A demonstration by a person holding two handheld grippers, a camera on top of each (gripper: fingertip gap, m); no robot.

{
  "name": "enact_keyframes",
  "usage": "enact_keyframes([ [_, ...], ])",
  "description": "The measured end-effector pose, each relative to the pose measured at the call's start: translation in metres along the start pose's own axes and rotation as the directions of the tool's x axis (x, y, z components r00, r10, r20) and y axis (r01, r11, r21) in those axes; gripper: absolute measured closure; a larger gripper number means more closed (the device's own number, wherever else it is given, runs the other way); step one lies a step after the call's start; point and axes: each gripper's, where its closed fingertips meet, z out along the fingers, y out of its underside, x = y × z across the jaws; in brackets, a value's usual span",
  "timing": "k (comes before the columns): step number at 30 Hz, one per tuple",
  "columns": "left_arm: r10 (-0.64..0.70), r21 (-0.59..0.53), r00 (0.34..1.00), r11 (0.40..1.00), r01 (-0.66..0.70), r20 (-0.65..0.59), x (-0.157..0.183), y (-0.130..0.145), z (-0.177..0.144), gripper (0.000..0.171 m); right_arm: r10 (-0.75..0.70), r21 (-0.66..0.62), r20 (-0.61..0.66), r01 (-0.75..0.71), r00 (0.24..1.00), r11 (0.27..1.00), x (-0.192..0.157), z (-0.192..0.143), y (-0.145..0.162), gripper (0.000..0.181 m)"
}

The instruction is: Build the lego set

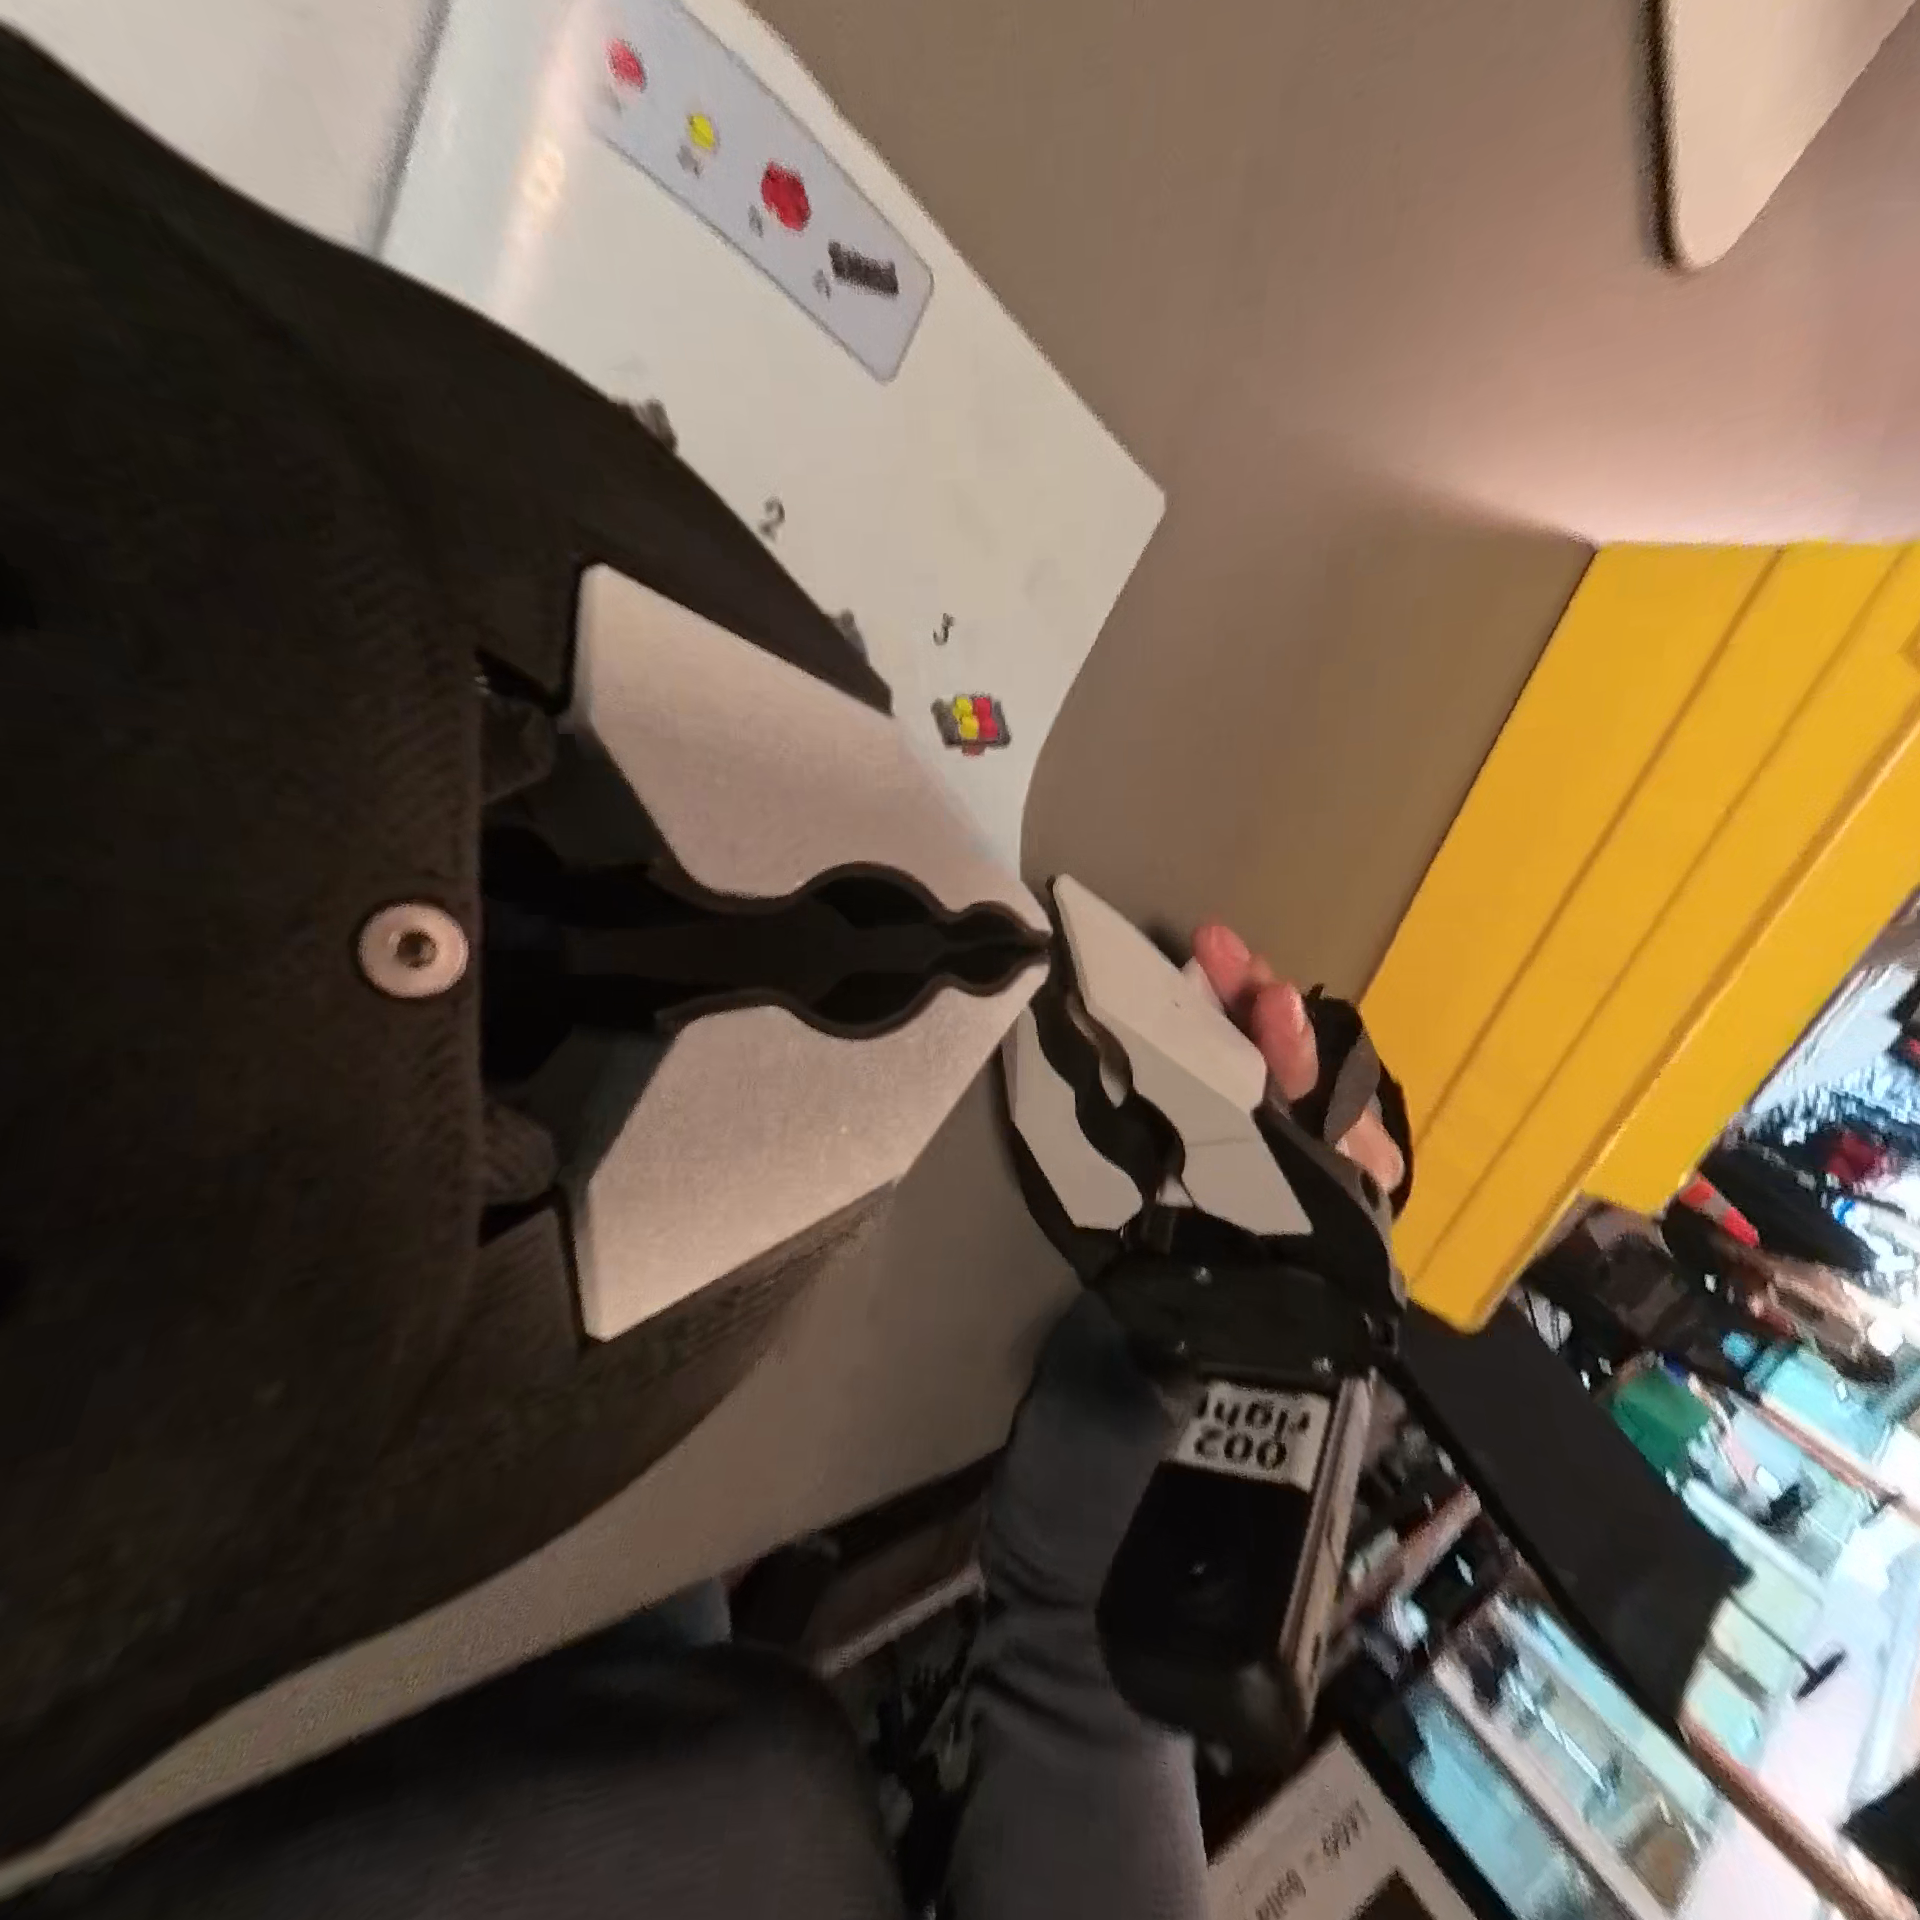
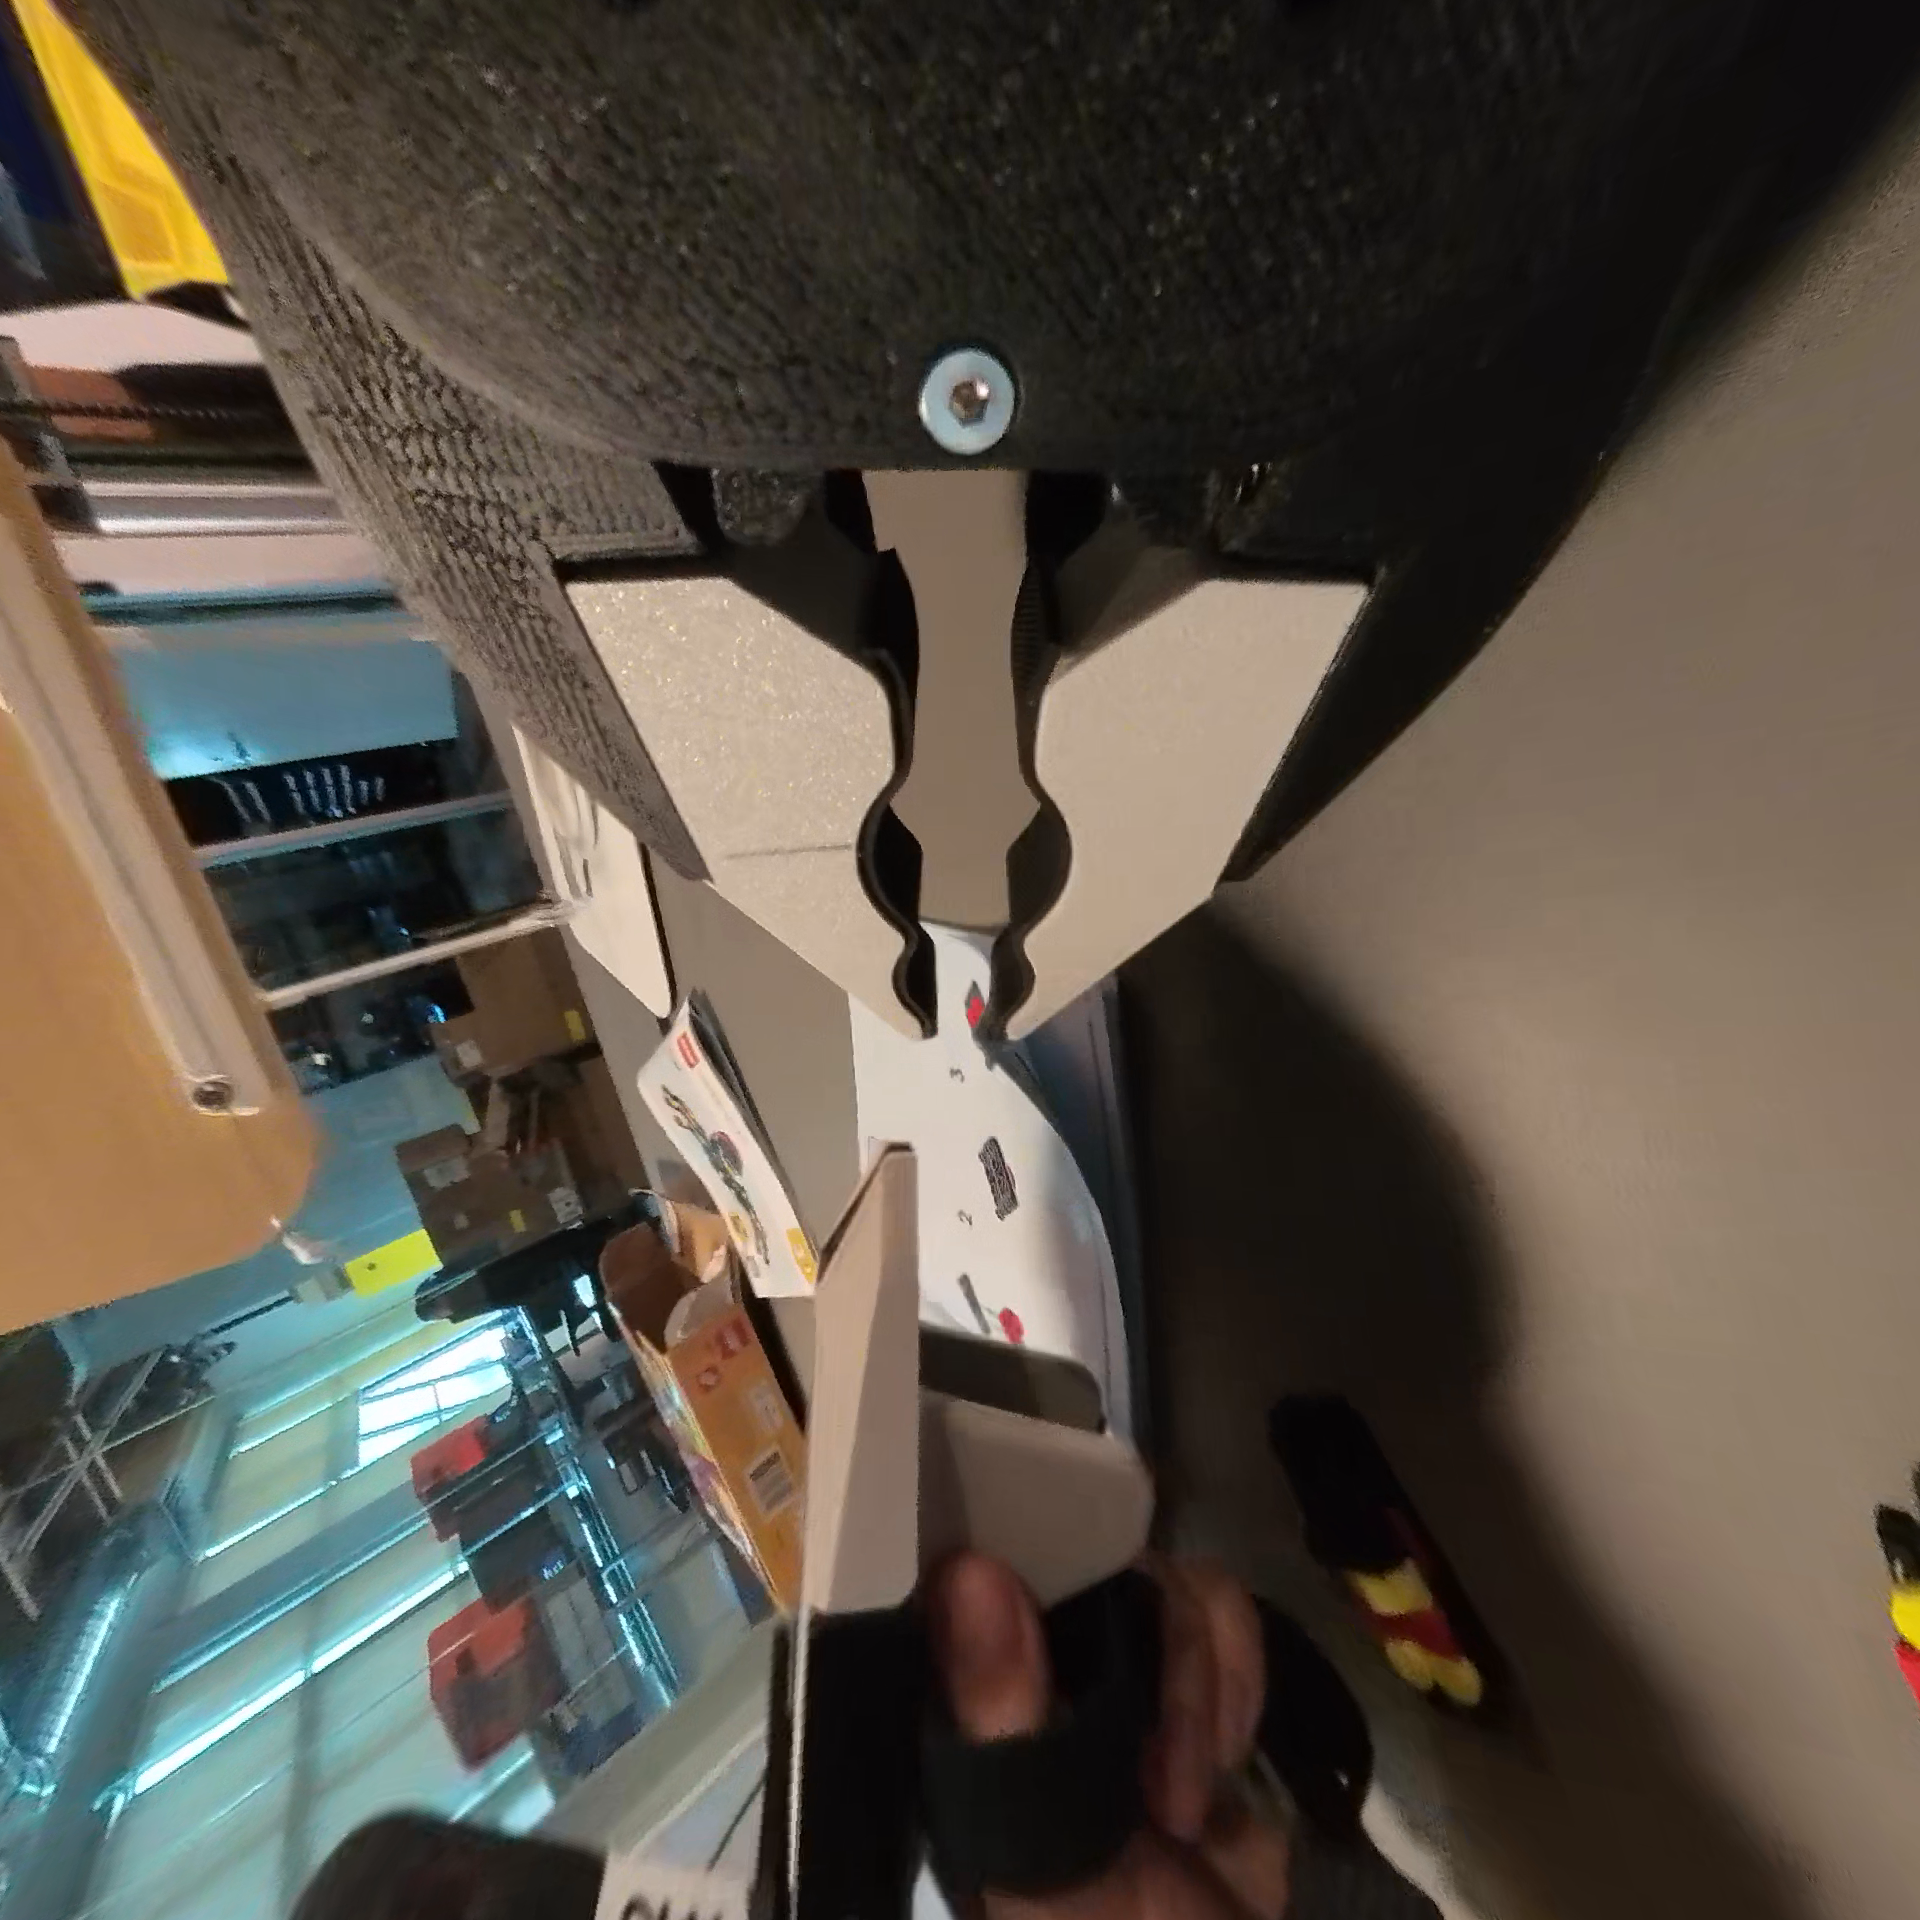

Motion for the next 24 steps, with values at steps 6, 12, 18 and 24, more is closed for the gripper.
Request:
enact_keyframes([
  [6,0.251,-0.131,0.958,0.964,-0.233,0.142,-0.006,0.011,0.001,0.13,-0.03,-0.022,-0.02,0.029,0.999,0.999,0.001,0.002,0.004,0.174],
  [12,0.447,-0.331,0.862,0.872,-0.36,0.238,-0.022,0.036,0.014,0.148,-0.045,-0.018,-0.031,0.045,0.998,0.999,0.002,0.001,0.003,0.175],
  [18,0.461,-0.291,0.835,0.878,-0.38,0.301,-0.021,0.031,0.009,0.171,-0.04,-0.022,-0.031,0.039,0.999,0.999,0.003,0.001,0.005,0.174],
  [24,0.405,-0.244,0.857,0.909,-0.338,0.318,-0.022,0.027,0.003,0.171,-0.031,-0.016,-0.034,0.03,0.999,0.999,0.004,0.0,0.005,0.174],
])
